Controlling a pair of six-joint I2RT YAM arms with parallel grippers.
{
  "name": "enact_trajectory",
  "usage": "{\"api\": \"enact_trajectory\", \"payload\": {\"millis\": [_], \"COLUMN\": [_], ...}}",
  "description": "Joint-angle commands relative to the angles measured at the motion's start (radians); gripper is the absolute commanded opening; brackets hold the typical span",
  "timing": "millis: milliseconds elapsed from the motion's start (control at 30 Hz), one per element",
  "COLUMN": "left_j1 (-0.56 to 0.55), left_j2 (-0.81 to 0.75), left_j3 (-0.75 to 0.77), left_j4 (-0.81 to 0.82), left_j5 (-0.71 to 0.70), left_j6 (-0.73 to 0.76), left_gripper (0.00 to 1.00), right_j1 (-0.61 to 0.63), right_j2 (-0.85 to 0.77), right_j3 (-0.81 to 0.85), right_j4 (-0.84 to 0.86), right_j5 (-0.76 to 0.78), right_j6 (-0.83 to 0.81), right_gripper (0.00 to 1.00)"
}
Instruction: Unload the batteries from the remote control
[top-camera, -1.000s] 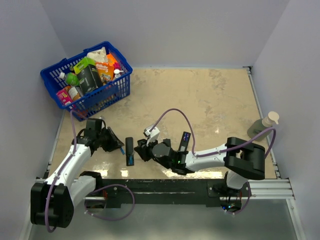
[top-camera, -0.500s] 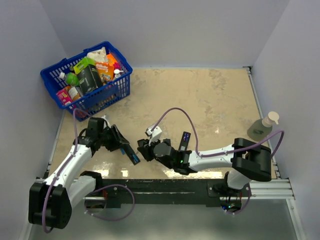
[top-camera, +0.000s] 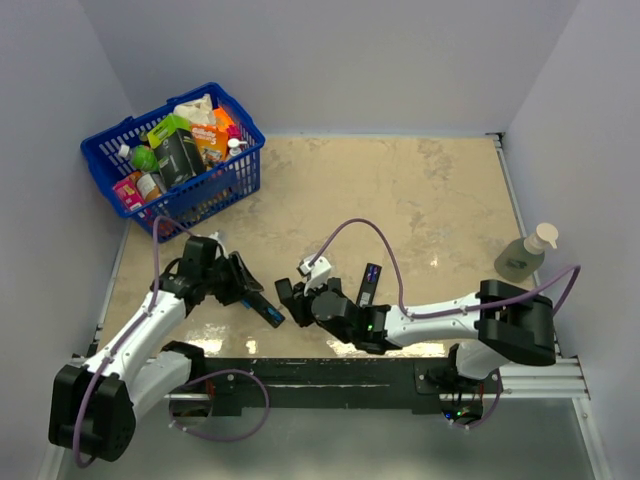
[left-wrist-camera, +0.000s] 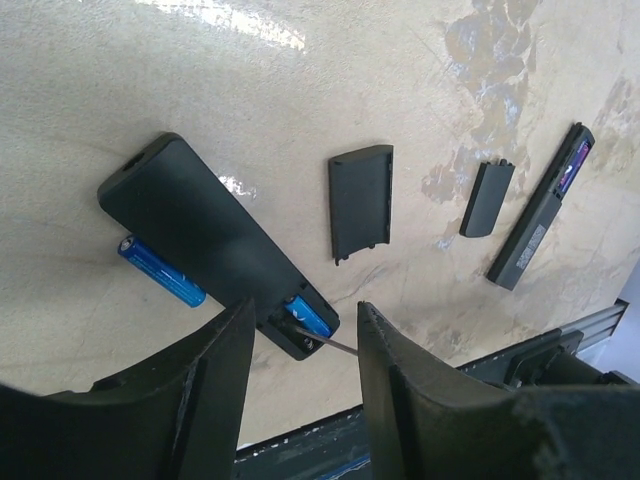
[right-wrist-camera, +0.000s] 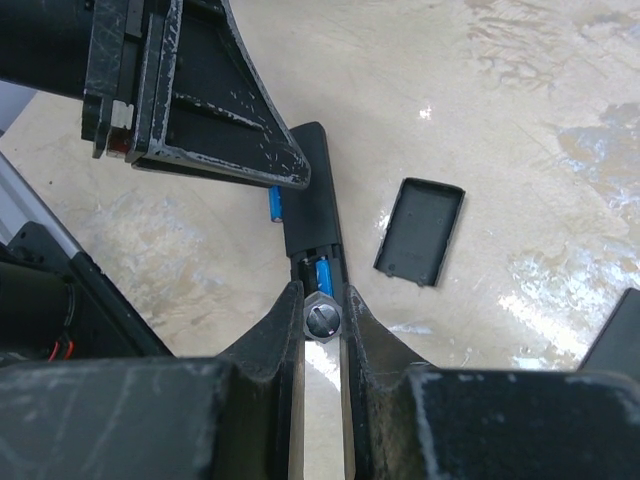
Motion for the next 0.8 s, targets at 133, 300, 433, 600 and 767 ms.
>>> {"api": "enact_trajectory", "payload": {"millis": [133,300,433,600,767], "left_j1": [-0.044,-0.075,-0.104,-0.164,-0.228], "left_j2": [-0.007,-0.009,-0.007,-0.001,0.002], "left_j3": [-0.034,-0.032,-0.037,-0.062,-0.063], "left_j4": [0.026,0.024,0.018,0.042,0.041], "left_j5": [-0.030,-0.048,-0.076,-0.091,-0.135], "left_j6": [-0.039,-0.048,-0.063,-0.102,-0.128], "left_gripper": [0.51,0.51,0.52,0.53,0.51], "right_j1": [0.025,0.031,0.037,0.049,0.054], "right_j2": [-0.047,-0.078,-0.099,-0.133,-0.148], "right_j3": [-0.044,-0.067,-0.085,-0.095,-0.099], "right_j4": [-0.182,-0.206,-0.221,-0.244,-0.278], "right_j5": [0.100,0.128,0.139,0.156,0.180], "right_j6": [0.048,0.084,0.107,0.131,0.156], "right_gripper": [0.00,0.00,0.00,0.00,0.00]}}
